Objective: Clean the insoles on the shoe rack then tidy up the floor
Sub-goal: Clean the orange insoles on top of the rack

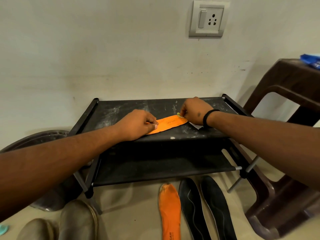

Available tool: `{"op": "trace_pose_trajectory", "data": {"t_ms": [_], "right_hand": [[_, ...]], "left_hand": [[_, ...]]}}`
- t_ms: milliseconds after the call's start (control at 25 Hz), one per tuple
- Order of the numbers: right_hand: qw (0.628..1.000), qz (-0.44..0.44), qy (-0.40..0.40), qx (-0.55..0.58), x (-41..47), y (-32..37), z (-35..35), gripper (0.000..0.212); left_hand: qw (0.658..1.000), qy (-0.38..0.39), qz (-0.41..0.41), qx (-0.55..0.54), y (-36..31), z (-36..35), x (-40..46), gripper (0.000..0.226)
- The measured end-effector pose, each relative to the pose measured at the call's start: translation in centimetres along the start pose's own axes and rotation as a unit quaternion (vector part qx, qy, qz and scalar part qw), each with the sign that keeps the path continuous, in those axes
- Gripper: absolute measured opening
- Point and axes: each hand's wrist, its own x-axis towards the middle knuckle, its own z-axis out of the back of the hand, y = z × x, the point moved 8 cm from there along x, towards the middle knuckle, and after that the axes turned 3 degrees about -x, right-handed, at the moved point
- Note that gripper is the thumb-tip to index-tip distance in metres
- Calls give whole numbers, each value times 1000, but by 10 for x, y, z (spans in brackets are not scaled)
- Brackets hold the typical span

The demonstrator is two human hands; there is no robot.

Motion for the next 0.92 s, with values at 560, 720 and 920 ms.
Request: {"op": "trace_pose_trajectory", "data": {"t_ms": [560, 720, 920], "right_hand": [[999, 29, 1, 14, -23, 25, -1, 26], [998, 55, -10, 5, -25, 43, -2, 30], [991, 99, 15, 89, -33, 64, 1, 21]], "left_hand": [[992, 39, 47, 107, 2, 27, -14, 46], [991, 64, 76, 87, 7, 38, -23, 52], [997, -20, 73, 19, 9, 36, -27, 49]]}}
